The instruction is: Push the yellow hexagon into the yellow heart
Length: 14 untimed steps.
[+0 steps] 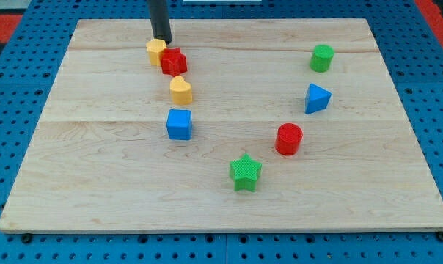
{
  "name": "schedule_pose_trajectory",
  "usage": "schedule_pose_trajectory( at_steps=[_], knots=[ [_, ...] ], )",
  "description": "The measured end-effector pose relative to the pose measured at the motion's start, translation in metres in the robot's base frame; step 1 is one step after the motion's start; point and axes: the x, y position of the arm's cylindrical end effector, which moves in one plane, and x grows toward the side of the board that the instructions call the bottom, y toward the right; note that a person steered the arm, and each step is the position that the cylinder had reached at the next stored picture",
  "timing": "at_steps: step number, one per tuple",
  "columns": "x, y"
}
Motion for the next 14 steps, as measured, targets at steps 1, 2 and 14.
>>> schedule_pose_trajectory(
  at_steps=[1, 2, 14],
  knots=[
    [0.038, -0.011],
    [0.046, -0.021],
    [0.121, -0.004]
  ],
)
